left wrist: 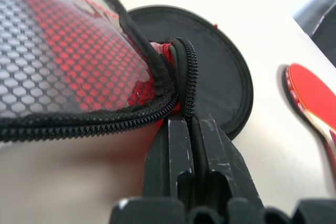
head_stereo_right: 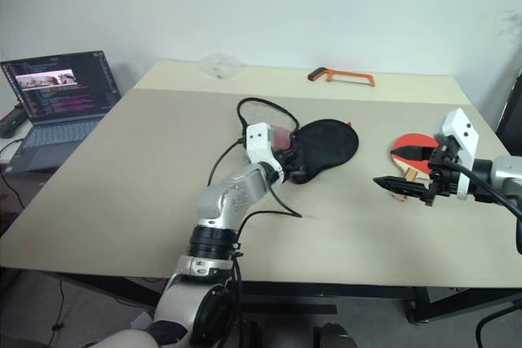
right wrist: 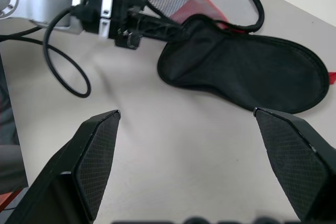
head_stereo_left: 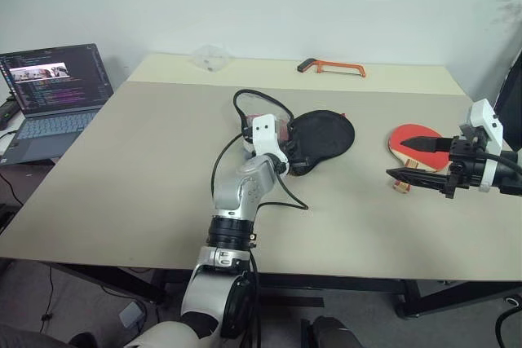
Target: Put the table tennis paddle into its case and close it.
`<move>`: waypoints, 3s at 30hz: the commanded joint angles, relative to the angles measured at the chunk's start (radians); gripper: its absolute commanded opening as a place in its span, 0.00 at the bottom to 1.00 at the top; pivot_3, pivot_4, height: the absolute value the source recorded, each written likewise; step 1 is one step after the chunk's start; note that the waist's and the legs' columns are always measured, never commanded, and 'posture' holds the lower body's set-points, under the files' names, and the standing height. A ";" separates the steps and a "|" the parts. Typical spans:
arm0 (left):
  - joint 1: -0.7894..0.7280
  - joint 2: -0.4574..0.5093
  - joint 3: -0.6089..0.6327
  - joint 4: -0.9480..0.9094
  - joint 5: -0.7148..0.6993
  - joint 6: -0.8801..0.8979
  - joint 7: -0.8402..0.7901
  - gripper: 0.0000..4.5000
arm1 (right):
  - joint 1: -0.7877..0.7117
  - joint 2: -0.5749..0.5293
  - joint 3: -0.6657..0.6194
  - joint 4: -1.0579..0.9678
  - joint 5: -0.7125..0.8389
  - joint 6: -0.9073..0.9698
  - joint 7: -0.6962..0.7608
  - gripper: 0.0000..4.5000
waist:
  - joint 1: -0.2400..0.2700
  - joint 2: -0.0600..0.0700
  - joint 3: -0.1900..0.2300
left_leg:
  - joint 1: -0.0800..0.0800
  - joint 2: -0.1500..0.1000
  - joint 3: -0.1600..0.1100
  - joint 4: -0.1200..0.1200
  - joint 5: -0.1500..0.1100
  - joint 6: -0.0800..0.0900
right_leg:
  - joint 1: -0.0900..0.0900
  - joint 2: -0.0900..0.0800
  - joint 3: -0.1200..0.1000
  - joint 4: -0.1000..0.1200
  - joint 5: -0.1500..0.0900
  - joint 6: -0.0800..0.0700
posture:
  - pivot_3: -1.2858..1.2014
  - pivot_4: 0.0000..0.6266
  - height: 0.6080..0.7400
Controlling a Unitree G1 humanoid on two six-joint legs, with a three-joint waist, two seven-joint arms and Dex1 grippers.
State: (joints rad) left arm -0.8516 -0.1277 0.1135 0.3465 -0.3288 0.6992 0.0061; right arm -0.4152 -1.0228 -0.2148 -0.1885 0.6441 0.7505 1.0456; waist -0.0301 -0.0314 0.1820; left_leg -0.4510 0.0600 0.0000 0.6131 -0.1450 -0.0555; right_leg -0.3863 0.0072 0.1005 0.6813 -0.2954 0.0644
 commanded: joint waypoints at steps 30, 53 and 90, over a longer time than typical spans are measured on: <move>-0.037 -0.009 -0.202 -0.112 -0.111 0.176 0.070 0.73 | -0.059 -0.018 -0.001 0.036 -0.056 -0.046 0.047 1.00 | -0.001 0.000 0.000 | 0.000 0.000 0.000 -0.001 0.000 0.000 | -0.001 0.000 0.000 -0.001 0.000 0.000 | 0.52 0.24 1.00; 0.053 0.430 0.043 -0.333 -0.222 0.424 -0.287 0.79 | -0.052 -0.030 -0.010 0.043 -0.059 -0.044 0.062 1.00 | -0.001 0.000 0.000 | 0.000 0.001 0.000 -0.002 0.000 0.000 | -0.001 0.000 0.000 0.000 0.001 -0.002 | 0.52 0.24 1.00; -0.061 0.165 -0.171 -0.101 0.114 0.083 -0.157 0.01 | -0.040 -0.008 -0.020 0.014 -0.056 -0.027 0.026 1.00 | -0.003 0.000 0.000 | 0.000 0.000 0.001 -0.003 0.000 0.000 | -0.001 0.000 0.000 -0.001 0.001 -0.003 | 0.52 0.24 1.00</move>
State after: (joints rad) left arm -0.9141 0.0515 -0.0429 0.2990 -0.2270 0.7794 -0.1676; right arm -0.4512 -1.0276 -0.1991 -0.1499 0.5732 0.7307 1.0752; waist -0.0330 -0.0309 0.1819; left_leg -0.4509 0.0605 0.0007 0.6105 -0.1449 -0.0556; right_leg -0.3877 0.0072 0.1008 0.6806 -0.2945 0.0616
